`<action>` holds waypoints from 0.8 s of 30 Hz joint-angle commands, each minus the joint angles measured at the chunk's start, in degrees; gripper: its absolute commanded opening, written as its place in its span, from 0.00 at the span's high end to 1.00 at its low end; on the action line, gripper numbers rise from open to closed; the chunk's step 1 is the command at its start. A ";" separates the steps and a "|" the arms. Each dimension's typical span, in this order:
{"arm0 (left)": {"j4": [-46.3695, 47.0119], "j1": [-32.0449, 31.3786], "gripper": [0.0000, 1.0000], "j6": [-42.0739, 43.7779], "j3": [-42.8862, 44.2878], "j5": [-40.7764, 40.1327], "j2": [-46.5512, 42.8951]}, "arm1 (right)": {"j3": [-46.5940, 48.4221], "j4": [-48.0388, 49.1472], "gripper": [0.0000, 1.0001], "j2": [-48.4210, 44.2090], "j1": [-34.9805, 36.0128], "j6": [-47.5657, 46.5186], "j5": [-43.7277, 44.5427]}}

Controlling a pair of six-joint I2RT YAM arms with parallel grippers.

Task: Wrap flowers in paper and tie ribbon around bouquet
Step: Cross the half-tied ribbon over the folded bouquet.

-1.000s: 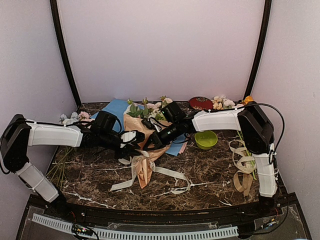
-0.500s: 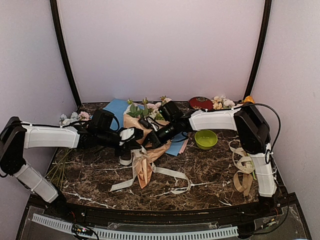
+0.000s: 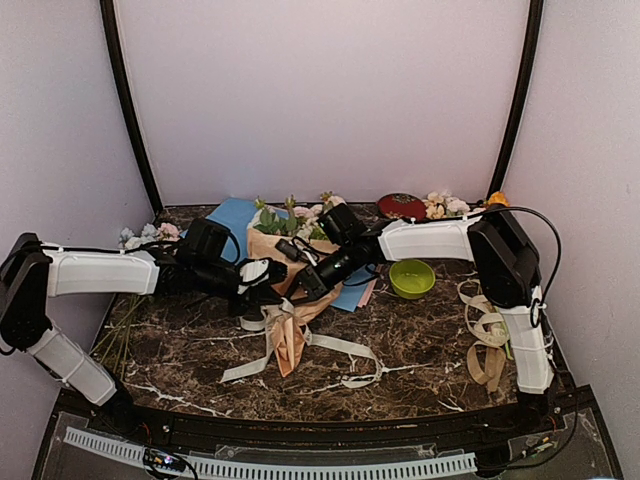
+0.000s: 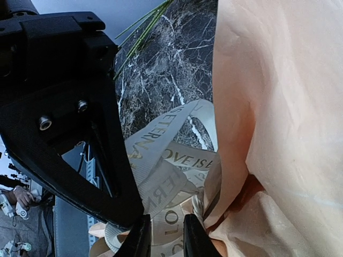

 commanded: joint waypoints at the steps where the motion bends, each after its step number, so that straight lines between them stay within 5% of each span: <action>1: -6.12 0.26 0.95 2.46 2.26 1.42 -0.10 | 1.31 0.26 0.78 0.18 0.84 -3.24 -3.63; 13: -3.51 0.26 0.58 5.12 1.44 -4.59 1.79 | 2.73 -2.29 0.77 1.63 1.29 -4.51 -2.28; 20: -0.96 -0.23 0.56 6.44 -0.75 -6.60 3.02 | 3.75 -3.36 0.76 2.26 1.34 -4.93 -0.27; 24: 3.73 -0.79 0.71 5.48 -2.56 -8.96 2.92 | 5.74 -5.90 0.76 3.25 1.32 -6.29 1.14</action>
